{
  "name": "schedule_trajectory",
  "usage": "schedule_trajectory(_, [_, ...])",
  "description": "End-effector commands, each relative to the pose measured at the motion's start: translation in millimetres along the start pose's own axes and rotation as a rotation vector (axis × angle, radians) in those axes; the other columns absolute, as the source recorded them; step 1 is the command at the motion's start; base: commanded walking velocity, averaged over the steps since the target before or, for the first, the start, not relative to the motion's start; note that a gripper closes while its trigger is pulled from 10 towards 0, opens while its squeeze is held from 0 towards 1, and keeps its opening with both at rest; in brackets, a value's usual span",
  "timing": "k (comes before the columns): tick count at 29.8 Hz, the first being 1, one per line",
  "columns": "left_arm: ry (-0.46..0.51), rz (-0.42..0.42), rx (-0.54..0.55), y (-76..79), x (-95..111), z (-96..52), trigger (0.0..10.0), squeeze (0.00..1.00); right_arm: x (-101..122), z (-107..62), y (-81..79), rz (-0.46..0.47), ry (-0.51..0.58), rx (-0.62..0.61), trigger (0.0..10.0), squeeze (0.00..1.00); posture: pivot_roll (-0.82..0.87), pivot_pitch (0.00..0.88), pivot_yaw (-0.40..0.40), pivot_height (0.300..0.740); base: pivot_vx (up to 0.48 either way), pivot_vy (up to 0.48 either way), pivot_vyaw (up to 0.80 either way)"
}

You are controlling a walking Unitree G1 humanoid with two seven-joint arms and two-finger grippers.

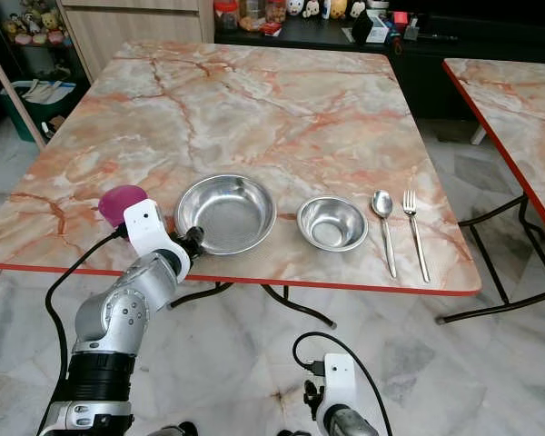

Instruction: Setting the table

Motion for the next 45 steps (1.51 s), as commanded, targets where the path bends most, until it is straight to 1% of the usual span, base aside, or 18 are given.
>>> schedule_trajectory(1, [-0.015,-0.007,0.007,0.1,-0.5,0.0,0.0,0.00,-3.5,-0.7,2.0,0.000,-0.016,-0.007,10.0,0.00,0.12,0.135,-0.036,0.740,0.000,0.000,0.00])
schedule_trajectory(11, [-0.015,-0.018,0.011,-2.0,-1.8,-1.3,0.0,0.00,-4.0,-0.7,1.5,-0.011,-0.023,0.000,10.0,0.00,0.12,0.137,-0.042,0.740,0.000,0.000,0.00])
schedule_trajectory(15, [0.020,-0.053,-0.001,-2.8,0.3,-2.8,0.0,0.00,-3.0,-0.6,1.7,-0.010,-0.021,0.000,10.0,0.00,0.12,0.136,-0.048,0.740,0.000,0.000,0.00])
schedule_trajectory(22, [0.054,-0.062,-0.011,-5.1,0.8,-4.5,0.0,0.00,-2.0,-0.6,2.9,-0.016,-0.020,0.000,10.0,0.00,0.12,0.136,-0.054,0.740,0.000,0.000,0.00])
schedule_trajectory(26, [0.058,-0.065,-0.009,-5.4,0.9,-5.0,0.0,0.00,-1.7,-0.6,3.2,-0.020,-0.021,0.002,10.0,0.00,0.12,0.136,-0.056,0.740,0.000,0.000,0.00])
schedule_trajectory(27, [0.076,-0.066,-0.013,-5.8,2.6,-5.9,0.0,0.00,-1.5,-0.6,3.5,-0.020,-0.022,0.002,10.0,0.00,0.13,0.136,-0.063,0.740,0.000,0.000,0.00])
schedule_trajectory(28, [0.115,-0.084,-0.027,-5.2,6.7,-7.6,0.0,0.00,-1.1,-0.7,4.1,-0.021,-0.022,0.002,10.0,0.00,0.13,0.136,-0.064,0.740,0.000,0.000,0.00])
schedule_trajectory(31, [0.241,-0.105,-0.081,0.7,25.6,-14.2,0.0,0.00,-0.1,-0.5,4.2,-0.024,-0.021,0.003,10.0,0.00,0.13,0.135,-0.067,0.740,0.000,0.000,0.00])
schedule_trajectory(32, [0.305,-0.114,-0.112,4.6,35.4,-18.3,0.0,0.00,0.2,-0.5,4.6,-0.026,-0.020,0.003,10.0,0.00,0.13,0.136,-0.070,0.740,0.000,0.000,0.00])
schedule_trajectory(33, [0.305,-0.114,-0.112,4.6,35.4,-18.3,0.0,0.00,0.2,-0.5,4.6,-0.026,-0.020,0.003,10.0,0.00,0.13,0.136,-0.070,0.740,0.000,0.000,0.00])
schedule_trajectory(34, [0.365,-0.120,-0.136,8.0,45.1,-22.4,0.0,0.00,0.5,-0.6,4.9,-0.027,-0.020,0.003,10.0,0.00,0.13,0.135,-0.073,0.740,0.000,0.000,0.00])
schedule_trajectory(35, [0.403,-0.125,-0.146,9.6,51.0,-25.0,2.0,0.00,0.7,-0.6,5.0,-0.028,-0.020,0.003,10.0,0.00,0.13,0.135,-0.074,0.740,0.000,0.000,0.00])
schedule_trajectory(36, [0.466,-0.130,-0.149,10.3,60.3,-29.1,8.7,0.00,1.0,-0.5,5.1,-0.029,-0.020,0.004,10.0,0.00,0.13,0.135,-0.075,0.740,0.000,0.000,0.00])
schedule_trajectory(37, [0.490,-0.140,-0.148,9.9,63.6,-30.5,10.0,0.00,1.1,-0.5,5.2,-0.029,-0.019,0.004,10.0,0.00,0.13,0.135,-0.076,0.740,0.000,0.000,0.00])
schedule_trajectory(39, [0.552,-0.177,-0.150,8.4,70.5,-34.0,10.0,0.00,1.5,-0.6,5.9,-0.030,-0.018,0.004,10.0,0.00,0.13,0.135,-0.079,0.740,0.000,0.000,0.00])
schedule_trajectory(41, [0.591,-0.187,-0.155,7.8,74.9,-36.0,10.0,0.00,2.1,-0.7,6.6,-0.029,-0.016,0.002,10.0,0.00,0.13,0.136,-0.081,0.740,0.000,0.000,0.00])
schedule_trajectory(43, [0.654,-0.163,-0.151,7.7,81.7,-37.7,10.0,0.00,3.0,-0.9,8.2,-0.027,-0.013,-0.001,10.0,0.00,0.13,0.136,-0.084,0.740,0.000,0.000,0.00])
schedule_trajectory(45, [0.688,-0.131,-0.138,8.0,85.2,-37.4,10.0,0.00,3.6,-1.0,9.2,-0.027,-0.010,-0.003,10.0,0.00,0.13,0.138,-0.090,0.740,0.000,0.000,0.00])
Point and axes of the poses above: a point about 5 cm out from each wrist's last joint towards the gripper, its own z axis pointing out of the wrist towards the gripper, its own x axis along the axis of the wrist's last joint, y = z × x, the point moved 1 cm from there along z, pointing out of the wrist towards the gripper, and after that the axes turned 11 degrees about z, right-handed, at the moved point
